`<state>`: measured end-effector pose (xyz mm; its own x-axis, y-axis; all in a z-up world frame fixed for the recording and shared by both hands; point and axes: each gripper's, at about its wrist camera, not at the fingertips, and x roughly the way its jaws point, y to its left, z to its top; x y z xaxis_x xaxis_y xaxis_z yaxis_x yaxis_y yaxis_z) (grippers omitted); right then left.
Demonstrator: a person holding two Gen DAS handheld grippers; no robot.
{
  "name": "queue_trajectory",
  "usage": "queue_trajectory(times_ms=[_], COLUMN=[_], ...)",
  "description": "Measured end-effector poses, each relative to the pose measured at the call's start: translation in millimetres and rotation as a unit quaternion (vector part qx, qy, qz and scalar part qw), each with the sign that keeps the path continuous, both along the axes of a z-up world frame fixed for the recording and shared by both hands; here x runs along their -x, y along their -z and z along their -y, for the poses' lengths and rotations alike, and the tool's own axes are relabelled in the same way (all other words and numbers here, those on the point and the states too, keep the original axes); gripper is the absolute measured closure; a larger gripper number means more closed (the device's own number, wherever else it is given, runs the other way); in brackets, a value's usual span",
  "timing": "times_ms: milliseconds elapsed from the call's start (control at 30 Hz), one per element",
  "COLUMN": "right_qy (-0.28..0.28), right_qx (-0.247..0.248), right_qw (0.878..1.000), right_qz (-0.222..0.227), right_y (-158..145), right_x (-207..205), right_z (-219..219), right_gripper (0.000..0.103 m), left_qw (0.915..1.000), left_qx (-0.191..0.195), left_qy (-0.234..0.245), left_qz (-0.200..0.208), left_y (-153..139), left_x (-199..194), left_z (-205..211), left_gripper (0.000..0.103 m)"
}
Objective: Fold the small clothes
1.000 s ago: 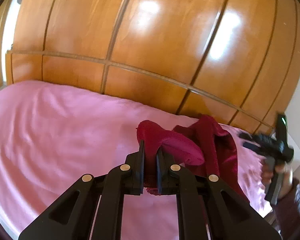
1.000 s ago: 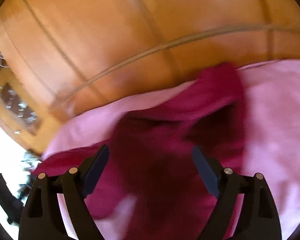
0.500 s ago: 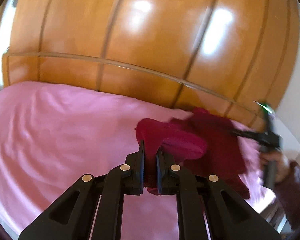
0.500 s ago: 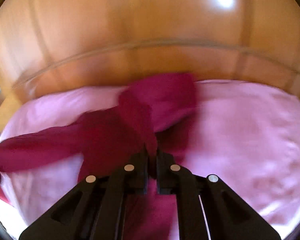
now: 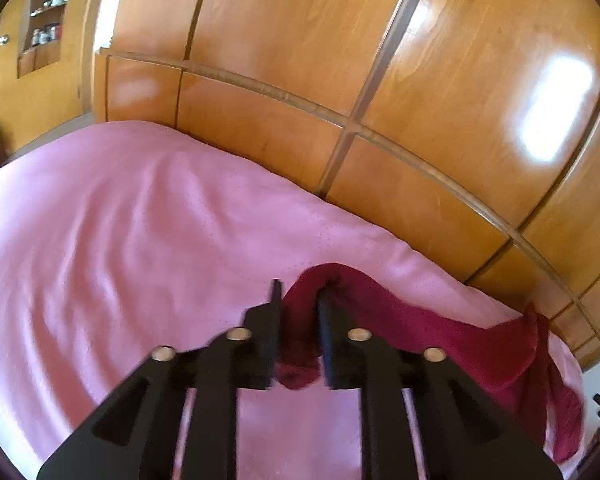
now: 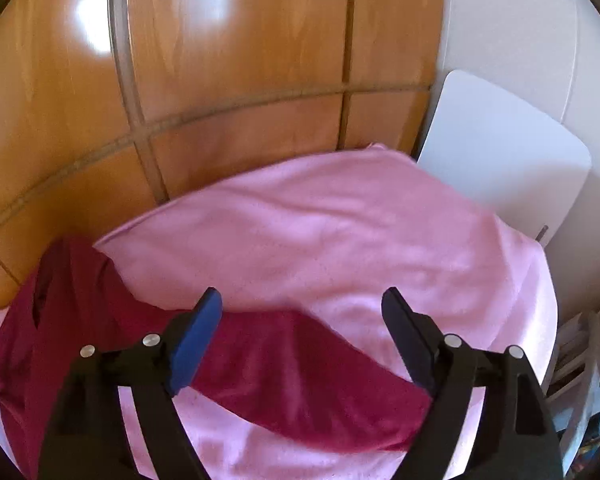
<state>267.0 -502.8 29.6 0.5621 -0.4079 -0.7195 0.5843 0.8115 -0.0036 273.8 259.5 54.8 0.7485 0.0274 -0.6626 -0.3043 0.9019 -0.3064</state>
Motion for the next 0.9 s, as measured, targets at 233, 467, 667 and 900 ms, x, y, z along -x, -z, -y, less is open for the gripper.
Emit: queue_trajectory(times_ms=[233, 467, 667, 900], right_qy=[-0.204, -0.348, -0.338, -0.347], right_qx=[-0.171, -0.349, -0.385, -0.311], right_qw=[0.964, 0.868, 0.856, 0.884], right_qz=[-0.019, -0.065, -0.071, -0.030], right_y=[21, 68, 89, 40], right_x=[56, 102, 102, 126], right_z=[-81, -196, -218, -207], right_gripper=[0.033, 0.050, 0.080, 0.096], left_qw=[0.9958, 0.9482, 0.9048, 0.9034], left_qx=[0.006, 0.122, 0.212, 0.165], left_qy=[0.087, 0.291, 0.354, 0.384], left_qz=[0.031, -0.036, -0.104, -0.096], left_y=[-3, 64, 113, 106], left_x=[44, 89, 95, 100], left_z=[41, 129, 186, 226], left_gripper=[0.067, 0.067, 0.067, 0.103])
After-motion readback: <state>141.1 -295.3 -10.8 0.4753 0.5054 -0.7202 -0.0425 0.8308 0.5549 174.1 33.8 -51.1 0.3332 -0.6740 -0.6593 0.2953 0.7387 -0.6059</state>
